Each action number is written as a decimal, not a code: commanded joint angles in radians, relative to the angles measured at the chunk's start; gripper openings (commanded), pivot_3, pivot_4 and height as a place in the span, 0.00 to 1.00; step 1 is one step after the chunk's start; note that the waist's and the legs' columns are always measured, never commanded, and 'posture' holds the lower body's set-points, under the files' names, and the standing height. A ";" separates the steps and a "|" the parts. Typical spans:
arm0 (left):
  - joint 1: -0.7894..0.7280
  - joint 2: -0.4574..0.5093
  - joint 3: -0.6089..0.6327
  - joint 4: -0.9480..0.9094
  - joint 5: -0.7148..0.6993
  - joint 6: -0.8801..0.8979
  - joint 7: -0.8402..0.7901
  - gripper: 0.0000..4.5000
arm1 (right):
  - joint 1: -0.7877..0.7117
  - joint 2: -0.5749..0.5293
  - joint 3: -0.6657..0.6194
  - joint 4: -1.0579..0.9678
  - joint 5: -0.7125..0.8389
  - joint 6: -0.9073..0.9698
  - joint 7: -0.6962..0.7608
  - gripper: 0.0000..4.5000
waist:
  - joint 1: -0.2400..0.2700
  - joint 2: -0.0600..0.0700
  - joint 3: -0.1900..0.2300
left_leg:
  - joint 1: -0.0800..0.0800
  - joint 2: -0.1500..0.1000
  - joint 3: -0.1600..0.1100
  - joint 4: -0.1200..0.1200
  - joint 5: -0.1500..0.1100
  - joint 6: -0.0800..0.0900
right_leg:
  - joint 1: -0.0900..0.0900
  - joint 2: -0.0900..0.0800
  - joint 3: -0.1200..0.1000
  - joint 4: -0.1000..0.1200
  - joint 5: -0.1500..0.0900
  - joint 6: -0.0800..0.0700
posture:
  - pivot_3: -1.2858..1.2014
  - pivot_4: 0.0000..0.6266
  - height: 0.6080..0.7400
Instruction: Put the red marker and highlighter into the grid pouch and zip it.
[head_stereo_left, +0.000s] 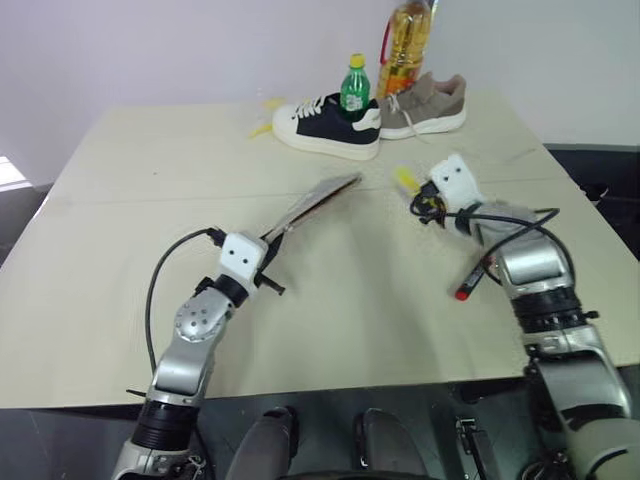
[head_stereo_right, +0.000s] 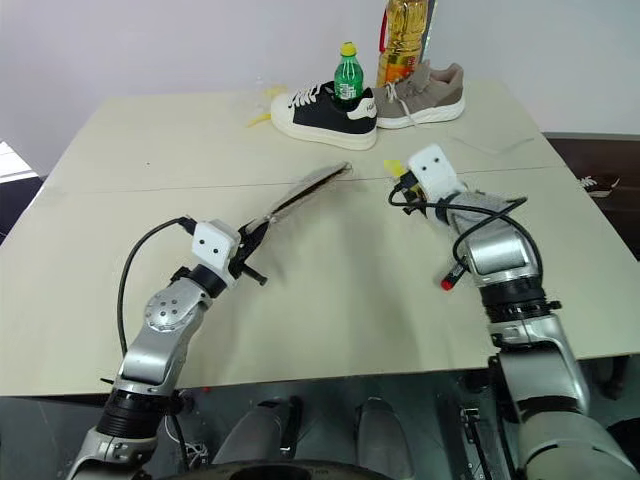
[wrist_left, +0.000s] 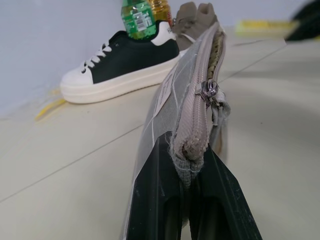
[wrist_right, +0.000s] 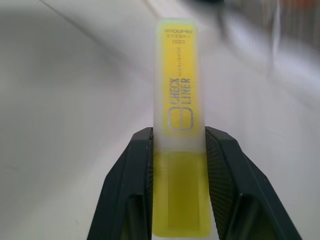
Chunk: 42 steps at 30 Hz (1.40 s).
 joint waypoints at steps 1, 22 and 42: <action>0.003 0.007 0.016 -0.042 -0.017 -0.009 -0.008 0.00 | 0.018 -0.020 0.000 -0.065 0.027 -0.064 0.093 0.19 | 0.000 0.000 0.000 | 0.000 0.000 0.000 0.000 0.000 0.000 | 0.000 0.000 0.000 0.000 0.000 0.000 | 0.52 0.24 0.95; -0.005 -0.005 -0.008 -0.051 -0.014 -0.008 -0.042 0.00 | 0.046 0.003 0.046 -0.135 0.004 -0.064 0.181 0.19 | 0.004 0.000 0.000 | 0.000 0.000 0.000 0.001 0.000 0.000 | 0.000 -0.001 0.000 0.000 0.000 0.000 | 0.52 0.24 0.95; 0.014 0.168 -0.023 -0.127 -0.083 0.047 -0.267 0.00 | 0.009 -0.036 0.165 -0.197 -0.124 -0.310 0.343 0.19 | 0.004 0.000 0.000 | 0.000 0.000 0.000 0.000 0.000 0.000 | 0.000 -0.001 0.000 -0.001 0.000 -0.001 | 0.52 0.24 0.95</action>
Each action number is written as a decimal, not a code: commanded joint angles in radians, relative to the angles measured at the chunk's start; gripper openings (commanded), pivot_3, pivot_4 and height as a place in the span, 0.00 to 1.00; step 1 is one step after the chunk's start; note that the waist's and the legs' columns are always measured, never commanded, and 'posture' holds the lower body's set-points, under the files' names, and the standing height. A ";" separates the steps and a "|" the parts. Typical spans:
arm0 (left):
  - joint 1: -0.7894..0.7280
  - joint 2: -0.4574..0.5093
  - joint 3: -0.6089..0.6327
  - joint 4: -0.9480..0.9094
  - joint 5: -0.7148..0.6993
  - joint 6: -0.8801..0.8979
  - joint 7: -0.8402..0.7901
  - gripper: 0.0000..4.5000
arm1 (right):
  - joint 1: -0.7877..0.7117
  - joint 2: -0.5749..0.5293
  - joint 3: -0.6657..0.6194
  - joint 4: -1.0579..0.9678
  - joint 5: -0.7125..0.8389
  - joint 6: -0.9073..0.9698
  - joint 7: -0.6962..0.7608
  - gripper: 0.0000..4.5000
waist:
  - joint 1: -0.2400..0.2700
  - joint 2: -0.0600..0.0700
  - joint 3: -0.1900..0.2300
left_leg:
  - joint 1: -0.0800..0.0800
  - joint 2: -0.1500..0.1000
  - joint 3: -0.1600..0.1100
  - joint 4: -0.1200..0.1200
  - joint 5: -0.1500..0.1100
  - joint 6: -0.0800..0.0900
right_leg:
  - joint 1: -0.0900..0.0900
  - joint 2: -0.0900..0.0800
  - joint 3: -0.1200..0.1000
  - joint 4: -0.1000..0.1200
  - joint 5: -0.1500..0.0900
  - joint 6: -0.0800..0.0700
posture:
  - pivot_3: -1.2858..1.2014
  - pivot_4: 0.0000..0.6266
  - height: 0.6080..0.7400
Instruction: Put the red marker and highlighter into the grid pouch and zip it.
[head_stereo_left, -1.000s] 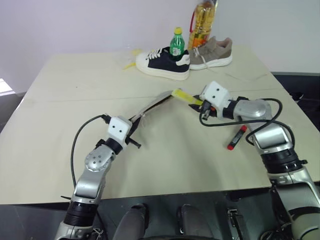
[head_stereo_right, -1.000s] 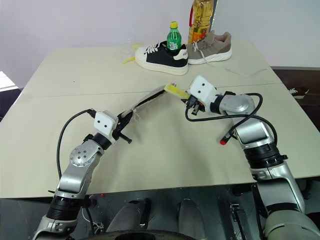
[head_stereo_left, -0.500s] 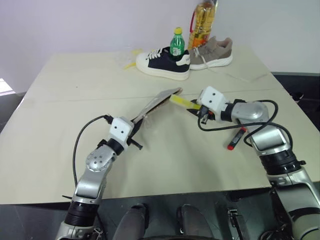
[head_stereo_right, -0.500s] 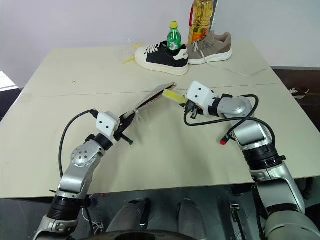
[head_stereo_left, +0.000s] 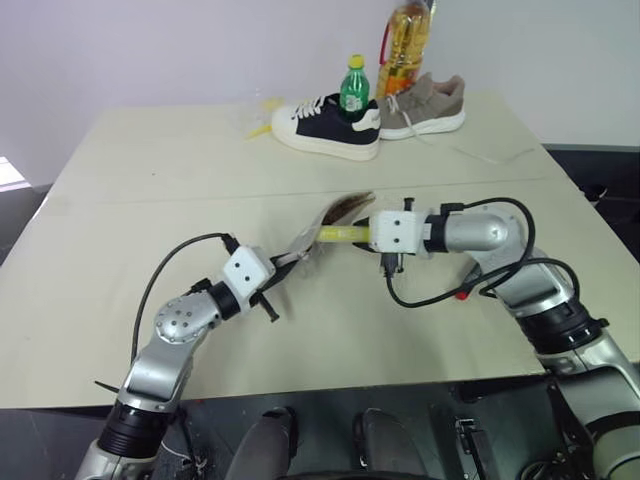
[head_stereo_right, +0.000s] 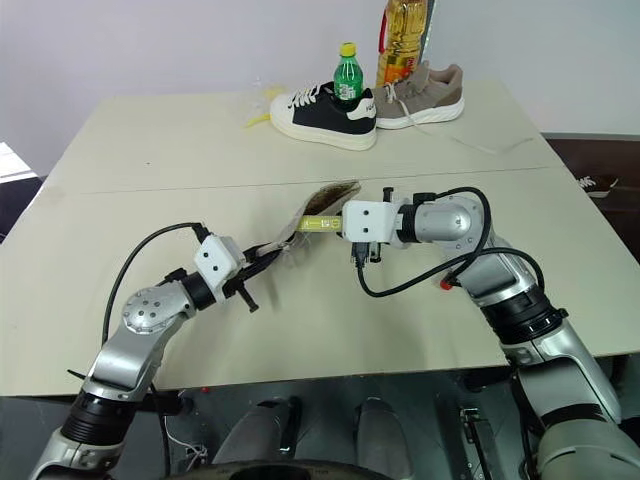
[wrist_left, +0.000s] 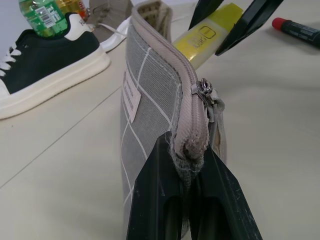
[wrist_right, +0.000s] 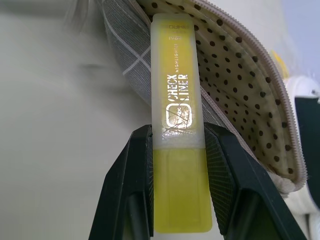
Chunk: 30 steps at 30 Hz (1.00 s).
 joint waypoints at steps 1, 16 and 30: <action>-0.003 0.002 0.023 -0.038 -0.019 -0.020 0.000 0.00 | -0.023 0.001 -0.027 -0.029 0.004 -0.005 0.007 0.19 | 0.000 0.000 0.000 | 0.000 0.000 0.000 0.000 0.000 0.000 | 0.000 0.000 0.000 0.000 0.000 0.000 | 0.52 0.24 0.95; -0.001 0.007 0.031 -0.033 -0.028 -0.021 -0.013 0.00 | -0.099 -0.118 -0.029 0.103 -0.123 -0.165 0.014 0.19 | -0.002 0.000 0.000 | 0.000 0.000 0.000 0.000 0.000 0.000 | 0.000 0.000 0.000 0.000 0.000 0.000 | 0.52 0.24 0.95; -0.028 -0.016 -0.020 -0.051 -0.033 0.003 -0.026 0.00 | -0.087 -0.019 0.029 0.021 -0.120 -0.285 0.060 0.30 | 0.002 0.000 0.000 | 0.000 0.000 0.000 0.000 0.000 0.000 | 0.000 0.000 0.001 0.000 0.000 0.000 | 0.52 0.24 0.95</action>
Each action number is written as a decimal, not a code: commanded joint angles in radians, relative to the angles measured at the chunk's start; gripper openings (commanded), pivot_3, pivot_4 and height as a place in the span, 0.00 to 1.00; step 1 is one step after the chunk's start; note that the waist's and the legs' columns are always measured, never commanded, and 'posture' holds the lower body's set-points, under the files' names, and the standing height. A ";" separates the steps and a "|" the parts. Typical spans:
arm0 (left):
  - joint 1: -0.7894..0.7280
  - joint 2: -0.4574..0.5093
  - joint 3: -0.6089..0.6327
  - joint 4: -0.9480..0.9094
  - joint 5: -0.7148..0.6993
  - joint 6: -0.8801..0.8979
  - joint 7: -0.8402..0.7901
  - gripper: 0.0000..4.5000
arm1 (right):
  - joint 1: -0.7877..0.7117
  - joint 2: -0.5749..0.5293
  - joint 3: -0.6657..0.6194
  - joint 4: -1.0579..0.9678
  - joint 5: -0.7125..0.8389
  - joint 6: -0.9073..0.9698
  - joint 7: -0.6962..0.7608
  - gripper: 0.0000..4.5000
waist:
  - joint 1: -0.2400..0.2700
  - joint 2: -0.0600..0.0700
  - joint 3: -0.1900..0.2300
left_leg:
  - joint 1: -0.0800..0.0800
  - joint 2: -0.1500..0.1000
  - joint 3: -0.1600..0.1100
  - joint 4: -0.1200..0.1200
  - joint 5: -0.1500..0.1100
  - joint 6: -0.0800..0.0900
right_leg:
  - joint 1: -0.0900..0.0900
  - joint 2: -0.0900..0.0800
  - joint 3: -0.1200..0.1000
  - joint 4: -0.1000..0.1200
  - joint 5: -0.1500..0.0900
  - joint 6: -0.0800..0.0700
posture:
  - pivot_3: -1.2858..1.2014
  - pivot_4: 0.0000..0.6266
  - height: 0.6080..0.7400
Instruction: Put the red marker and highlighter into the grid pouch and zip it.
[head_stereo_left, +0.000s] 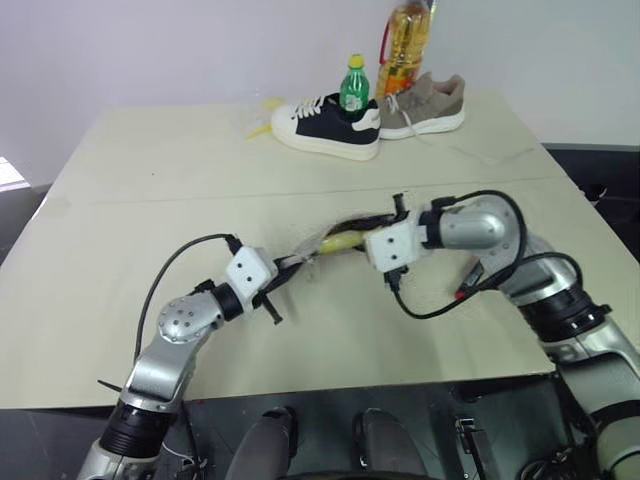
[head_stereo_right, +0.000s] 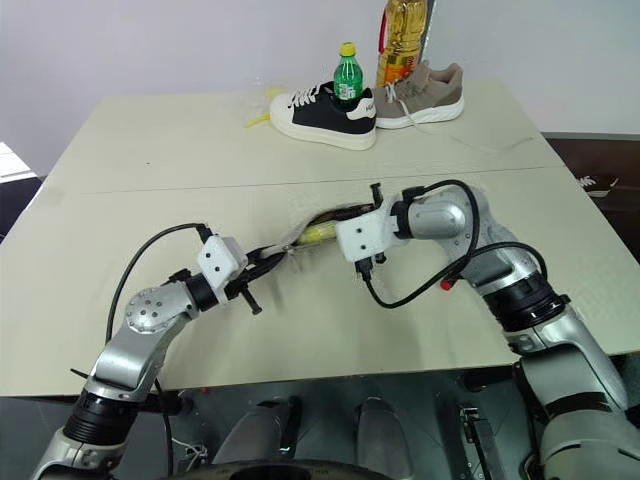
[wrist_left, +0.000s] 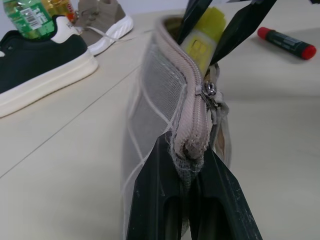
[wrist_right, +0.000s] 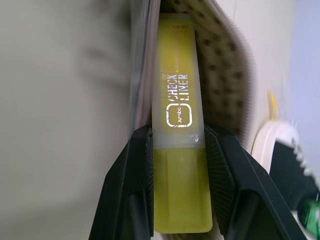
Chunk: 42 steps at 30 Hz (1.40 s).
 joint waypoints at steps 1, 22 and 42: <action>-0.027 -0.008 0.000 -0.038 -0.013 -0.004 0.002 0.00 | -0.021 0.009 -0.033 -0.027 0.027 -0.002 0.007 0.44 | 0.001 0.000 0.000 | 0.000 0.000 0.000 0.000 0.000 0.000 | 0.000 0.000 0.000 0.000 0.000 0.000 | 0.52 0.24 0.95; -0.133 -0.148 -0.063 0.213 0.081 -0.131 0.094 0.00 | 0.308 -0.013 -0.608 -0.192 0.391 1.171 -0.344 0.99 | 0.024 -0.001 -0.001 | -0.002 -0.002 0.000 0.005 0.000 0.001 | 0.001 -0.002 0.001 0.000 0.000 -0.001 | 0.52 0.24 0.95; -0.194 -0.210 -0.081 0.368 0.074 -0.232 0.034 0.00 | 0.410 0.303 -0.762 -0.396 0.381 1.661 -0.728 0.46 | 0.020 0.002 -0.003 | -0.009 -0.002 -0.001 0.013 -0.002 0.003 | -0.002 0.000 -0.001 0.001 0.001 0.001 | 0.52 0.24 0.95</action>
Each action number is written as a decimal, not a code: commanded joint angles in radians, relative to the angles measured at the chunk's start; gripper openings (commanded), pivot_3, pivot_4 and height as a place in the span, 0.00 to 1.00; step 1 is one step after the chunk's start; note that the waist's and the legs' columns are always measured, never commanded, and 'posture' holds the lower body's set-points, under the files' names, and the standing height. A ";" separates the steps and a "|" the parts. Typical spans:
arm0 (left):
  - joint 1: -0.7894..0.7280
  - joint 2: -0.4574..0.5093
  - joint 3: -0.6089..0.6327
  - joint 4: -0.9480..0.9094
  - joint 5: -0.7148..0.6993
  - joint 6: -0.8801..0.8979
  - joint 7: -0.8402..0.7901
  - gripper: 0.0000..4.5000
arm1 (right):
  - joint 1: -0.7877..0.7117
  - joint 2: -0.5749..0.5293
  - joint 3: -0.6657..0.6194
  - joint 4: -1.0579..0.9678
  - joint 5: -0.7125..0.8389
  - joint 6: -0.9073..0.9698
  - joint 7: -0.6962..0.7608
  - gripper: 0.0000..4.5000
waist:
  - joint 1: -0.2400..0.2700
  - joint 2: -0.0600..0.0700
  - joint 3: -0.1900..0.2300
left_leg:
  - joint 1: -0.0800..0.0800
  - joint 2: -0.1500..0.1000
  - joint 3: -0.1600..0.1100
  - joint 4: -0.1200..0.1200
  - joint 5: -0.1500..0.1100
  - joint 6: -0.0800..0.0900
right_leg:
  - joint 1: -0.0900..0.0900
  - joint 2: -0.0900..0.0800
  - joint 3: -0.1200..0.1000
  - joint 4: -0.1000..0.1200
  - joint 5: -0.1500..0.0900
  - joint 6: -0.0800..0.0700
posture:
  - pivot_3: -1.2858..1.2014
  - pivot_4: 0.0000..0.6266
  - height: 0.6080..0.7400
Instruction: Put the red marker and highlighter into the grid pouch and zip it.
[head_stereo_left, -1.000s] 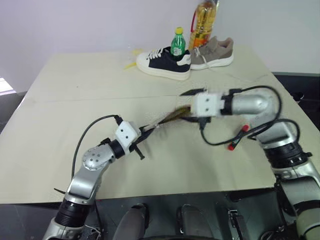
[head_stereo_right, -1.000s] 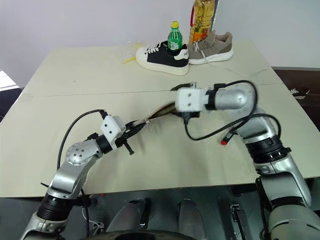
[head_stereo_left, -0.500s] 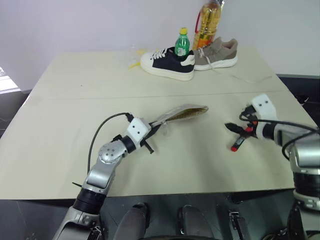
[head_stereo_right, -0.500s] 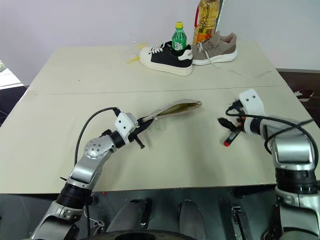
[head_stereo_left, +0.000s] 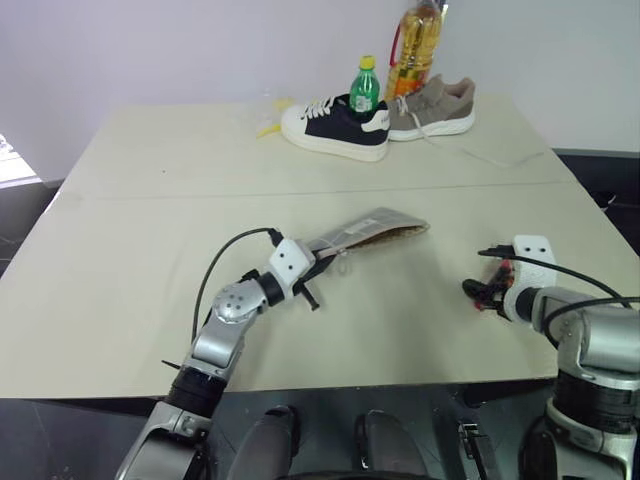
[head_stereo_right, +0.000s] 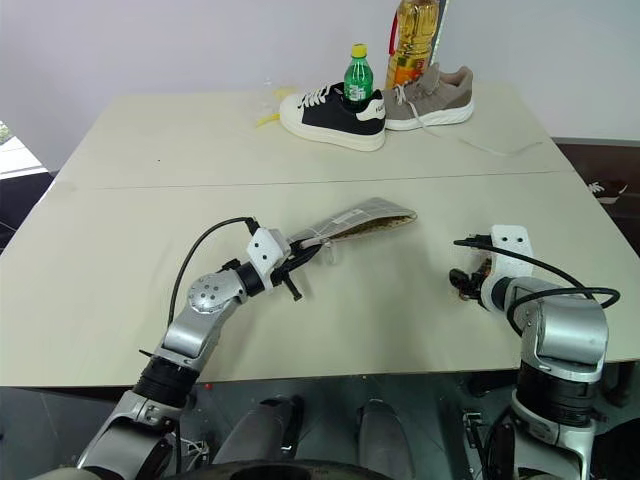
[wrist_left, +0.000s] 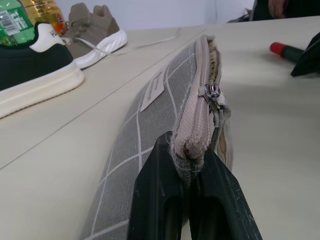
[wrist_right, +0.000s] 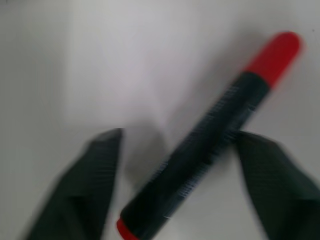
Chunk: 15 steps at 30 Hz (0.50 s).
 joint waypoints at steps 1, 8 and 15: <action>0.001 0.001 0.010 -0.026 -0.005 -0.024 0.006 0.00 | -0.018 -0.009 0.035 0.024 0.010 -0.054 -0.016 0.34 | -0.002 0.000 0.000 | 0.000 0.000 0.000 0.000 0.000 0.000 | 0.000 0.000 0.000 0.000 0.000 0.000 | 0.52 0.24 0.95; 0.027 0.025 0.064 -0.073 -0.021 0.004 0.044 0.00 | -0.035 -0.281 0.351 0.025 -0.055 -0.518 0.130 0.06 | -0.005 0.001 0.001 | 0.000 0.000 0.001 0.000 0.000 0.000 | 0.000 0.000 0.000 0.000 0.001 0.002 | 0.52 0.24 0.95; 0.091 0.096 0.136 -0.197 -0.067 0.069 0.046 0.00 | -0.129 -0.476 0.534 0.102 -0.143 -1.131 0.377 0.06 | -0.023 0.001 0.001 | 0.000 0.001 0.001 0.000 0.000 0.000 | 0.000 0.000 0.000 -0.001 0.001 0.003 | 0.52 0.24 0.95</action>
